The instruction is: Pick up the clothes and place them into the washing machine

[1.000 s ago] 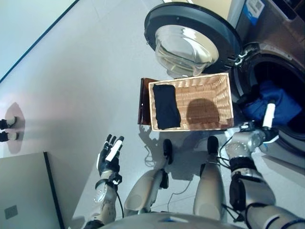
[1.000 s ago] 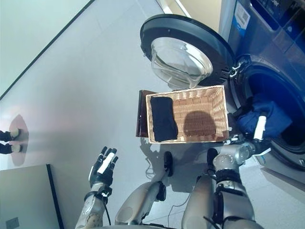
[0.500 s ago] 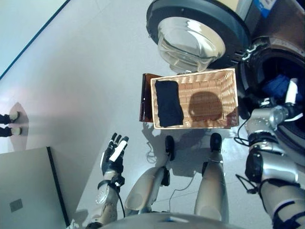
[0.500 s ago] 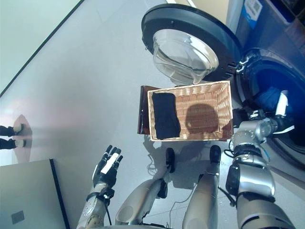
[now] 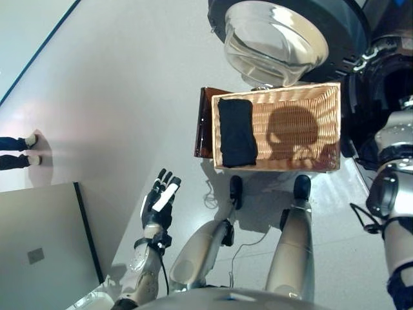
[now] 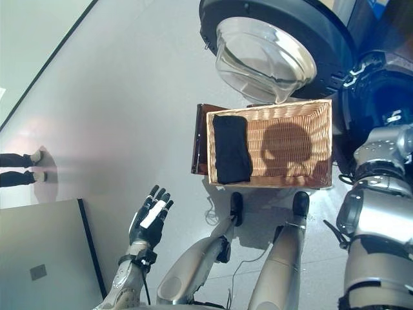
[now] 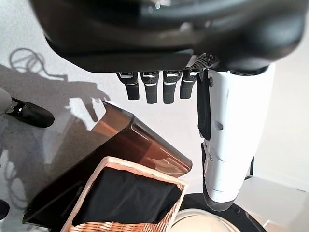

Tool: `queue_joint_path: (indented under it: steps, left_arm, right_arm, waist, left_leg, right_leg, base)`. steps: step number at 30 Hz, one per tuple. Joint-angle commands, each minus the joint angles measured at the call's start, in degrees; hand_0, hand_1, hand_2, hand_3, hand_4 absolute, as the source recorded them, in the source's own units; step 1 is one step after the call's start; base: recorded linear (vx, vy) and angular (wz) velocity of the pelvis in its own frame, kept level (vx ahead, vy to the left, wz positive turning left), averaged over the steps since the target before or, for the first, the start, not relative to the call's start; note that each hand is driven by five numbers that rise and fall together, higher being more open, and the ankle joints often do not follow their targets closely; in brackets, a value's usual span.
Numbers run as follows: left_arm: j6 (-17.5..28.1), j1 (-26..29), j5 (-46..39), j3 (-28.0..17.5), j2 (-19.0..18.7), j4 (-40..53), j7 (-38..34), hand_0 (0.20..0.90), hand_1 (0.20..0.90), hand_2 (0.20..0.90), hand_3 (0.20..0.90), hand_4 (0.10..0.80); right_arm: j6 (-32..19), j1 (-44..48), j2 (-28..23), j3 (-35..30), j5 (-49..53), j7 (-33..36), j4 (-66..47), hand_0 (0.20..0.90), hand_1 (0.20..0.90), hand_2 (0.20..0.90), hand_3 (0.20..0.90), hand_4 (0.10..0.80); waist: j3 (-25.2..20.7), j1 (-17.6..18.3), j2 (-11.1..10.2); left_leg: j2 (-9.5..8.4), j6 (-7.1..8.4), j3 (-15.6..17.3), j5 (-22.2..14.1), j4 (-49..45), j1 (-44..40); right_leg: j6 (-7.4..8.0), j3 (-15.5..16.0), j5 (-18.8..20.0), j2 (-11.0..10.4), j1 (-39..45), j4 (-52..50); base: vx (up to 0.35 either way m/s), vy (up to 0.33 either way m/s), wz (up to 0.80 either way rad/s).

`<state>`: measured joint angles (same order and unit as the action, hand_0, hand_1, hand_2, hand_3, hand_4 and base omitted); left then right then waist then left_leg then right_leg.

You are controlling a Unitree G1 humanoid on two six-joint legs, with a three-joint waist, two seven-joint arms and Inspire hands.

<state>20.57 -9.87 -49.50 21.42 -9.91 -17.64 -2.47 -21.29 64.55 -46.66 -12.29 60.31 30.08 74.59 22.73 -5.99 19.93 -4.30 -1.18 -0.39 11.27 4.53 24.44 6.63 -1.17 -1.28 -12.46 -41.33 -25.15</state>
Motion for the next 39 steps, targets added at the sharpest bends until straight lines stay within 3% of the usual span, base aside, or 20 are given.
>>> queue_joint_path:
  steps: [1,6,16,28,29,30,31,39]
  left_arm:
    - [4.3,1.1,-1.1,-0.1,-1.2,6.2,-0.2,0.900,0.900,0.900,0.900,0.800]
    - [4.3,1.4,-1.2,0.5,-1.2,6.7,-0.5,0.900,0.900,0.900,0.900,0.800]
    - [4.3,1.9,-1.8,0.5,-0.7,5.9,-1.8,0.900,0.900,0.900,0.900,0.800]
    - [4.2,1.0,-1.9,-0.4,-1.6,5.7,-1.4,0.900,0.900,0.900,0.900,0.800]
    - [4.1,0.8,-2.0,-0.4,-1.5,5.9,-1.2,0.900,0.900,0.900,0.900,0.800]
    - [4.1,0.7,-2.0,-0.4,-1.5,5.9,-1.2,0.900,0.900,0.900,0.900,0.800]
    - [4.0,0.7,-2.0,-0.6,-1.5,5.8,-1.3,0.900,0.900,0.900,0.900,0.800]
    - [3.7,0.2,-1.8,-1.5,-1.4,5.4,-1.3,0.900,0.900,0.900,0.900,0.800]
  right_arm:
    - [-2.6,8.7,-11.8,9.3,-0.7,-0.6,-3.1,0.200,0.200,0.200,0.200,0.300]
    - [-4.2,10.5,-13.6,9.1,1.2,0.0,-3.5,0.200,0.200,0.200,0.200,0.300]
    - [-13.7,8.1,-12.4,1.2,7.1,3.7,-9.6,0.200,0.200,0.200,0.200,0.300]
    - [-12.4,7.4,-11.9,0.6,5.0,5.0,-10.6,0.200,0.200,0.200,0.200,0.300]
    - [-12.4,7.5,-12.0,0.8,4.5,5.4,-10.3,0.376,0.376,0.376,0.376,0.425]
    - [-12.3,7.5,-12.0,0.8,4.5,5.4,-10.3,0.447,0.447,0.447,0.447,0.476]
    - [-12.1,7.5,-12.1,1.0,4.1,5.7,-10.0,0.900,0.900,0.900,0.900,0.800]
    - [-11.0,6.1,-11.4,0.5,1.7,8.1,-8.5,0.900,0.900,0.900,0.900,0.800]
  waist:
    - [4.3,0.5,5.3]
    - [4.5,1.1,5.8]
    - [3.3,2.6,6.9]
    - [1.3,2.9,7.7]
    - [1.2,3.0,7.7]
    - [1.2,3.0,7.7]
    - [1.1,3.0,7.6]
    - [-0.3,2.6,7.4]
  left_leg:
    - [0.43,5.13,-0.1,-2.9,0.5,-0.7]
    - [0.24,5.16,0.1,-2.9,0.5,-0.2]
    - [-0.30,5.08,0.2,-3.2,0.5,-0.7]
    - [-0.18,5.00,1.2,-3.2,0.5,-1.2]
    - [-0.23,4.96,1.3,-3.3,0.5,-1.5]
    - [-0.18,4.97,1.4,-3.2,0.5,-1.5]
    - [-0.12,4.97,1.5,-3.2,0.5,-1.5]
    - [-0.15,4.82,1.7,-3.4,0.5,-2.4]
  right_leg:
    - [-1.55,-0.6,-1.1,0.5,4.2,6.8]
    - [-1.66,-1.5,-1.6,0.5,3.0,5.9]
    - [-1.73,-2.3,-2.2,0.6,3.5,6.0]
    - [-1.80,-2.8,-0.9,1.1,4.7,8.2]
    - [-1.78,-2.9,-1.0,1.1,5.0,8.2]
    - [-1.79,-2.9,-0.9,1.2,5.0,8.3]
    - [-1.77,-2.9,-0.7,1.2,5.1,8.4]
    - [-1.64,-2.6,-0.3,1.0,6.6,9.9]
  base:
    - [0.006,-0.004,0.04]
    - [0.009,0.004,-0.03]
    - [0.015,0.012,-0.01]
    - [0.000,0.011,0.00]
    - [-0.009,0.010,-0.09]
    - [-0.013,0.008,-0.08]
    - [-0.015,0.009,-0.05]
    - [-0.002,0.006,-0.02]
